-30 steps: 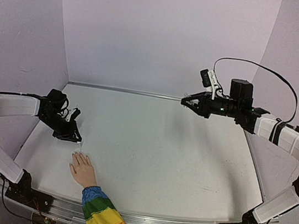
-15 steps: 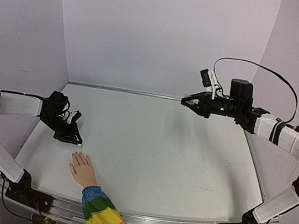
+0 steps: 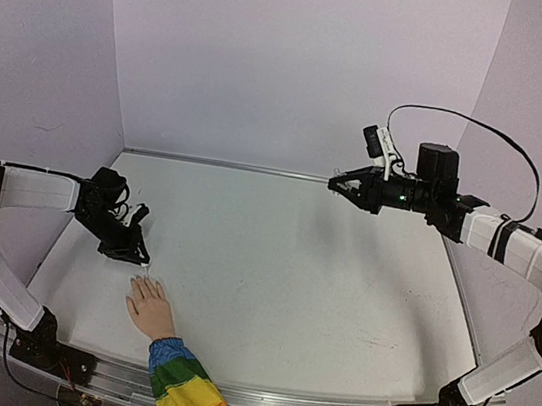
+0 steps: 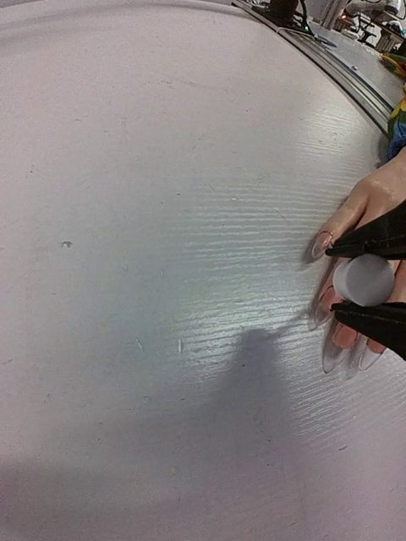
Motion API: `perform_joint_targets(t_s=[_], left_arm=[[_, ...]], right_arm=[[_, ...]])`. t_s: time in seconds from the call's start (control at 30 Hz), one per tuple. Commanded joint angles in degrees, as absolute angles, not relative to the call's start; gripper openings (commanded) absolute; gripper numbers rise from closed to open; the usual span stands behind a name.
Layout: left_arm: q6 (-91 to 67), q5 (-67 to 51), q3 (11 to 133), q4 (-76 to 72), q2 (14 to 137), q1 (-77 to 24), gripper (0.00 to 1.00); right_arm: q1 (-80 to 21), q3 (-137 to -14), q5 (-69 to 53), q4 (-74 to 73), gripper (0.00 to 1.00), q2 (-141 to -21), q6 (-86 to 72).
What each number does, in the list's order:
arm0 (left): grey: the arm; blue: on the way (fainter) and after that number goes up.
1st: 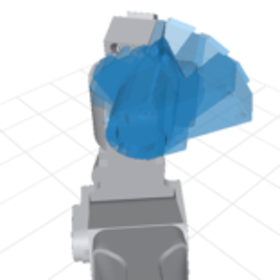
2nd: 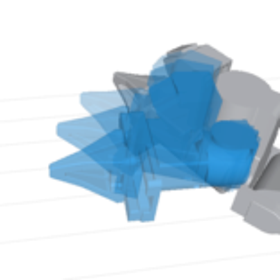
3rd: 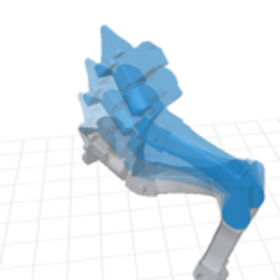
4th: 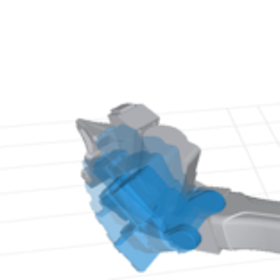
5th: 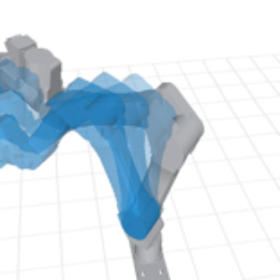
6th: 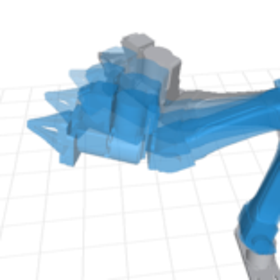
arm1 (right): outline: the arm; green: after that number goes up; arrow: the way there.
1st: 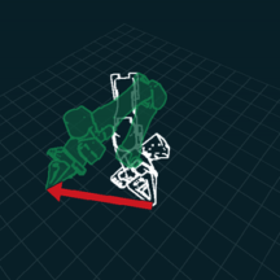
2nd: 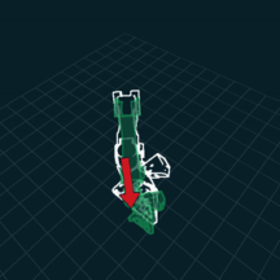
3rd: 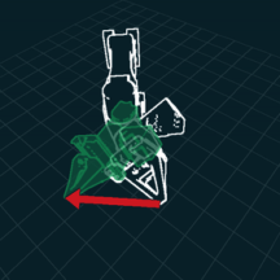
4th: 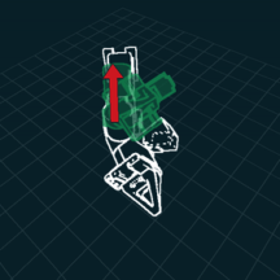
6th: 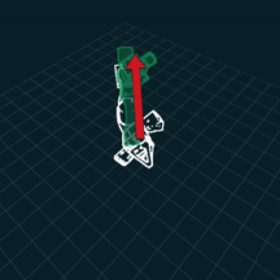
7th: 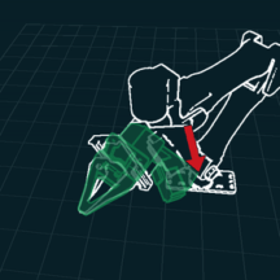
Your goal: Paint the nails
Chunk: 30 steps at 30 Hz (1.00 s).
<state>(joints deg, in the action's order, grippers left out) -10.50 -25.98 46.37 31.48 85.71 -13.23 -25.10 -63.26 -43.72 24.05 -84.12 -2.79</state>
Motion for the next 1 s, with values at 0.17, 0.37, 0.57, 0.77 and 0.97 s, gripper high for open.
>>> perform_joint_targets(t_s=[0.17, 0.37, 0.57, 0.77, 0.97], left_arm=[[-9.8, -24.6, 47.6, 32.1, 86.4, -13.6, 0.00], [-9.9, -24.6, 47.7, 32.1, 86.8, -13.7, 0.00], [-10.0, -24.3, 47.9, 32.0, 87.4, -13.7, 0.00], [-10.1, -23.9, 48.0, 32.0, 87.5, -13.7, 0.00], [-10.2, -23.7, 48.1, 31.8, 87.5, -13.6, 0.00]], right_arm=[[-24.9, -63.8, -45.5, 27.7, 0.00, -83.1, -3.1], [-24.9, -63.7, -45.5, 27.8, 0.00, -83.1, -3.2], [-24.9, -63.6, -45.5, 27.8, 0.00, -83.2, -3.3], [-24.9, -63.9, -45.6, 27.9, 0.00, -83.4, -3.2], [-24.9, -64.1, -46.0, 28.1, 0.00, -83.9, -3.3]])
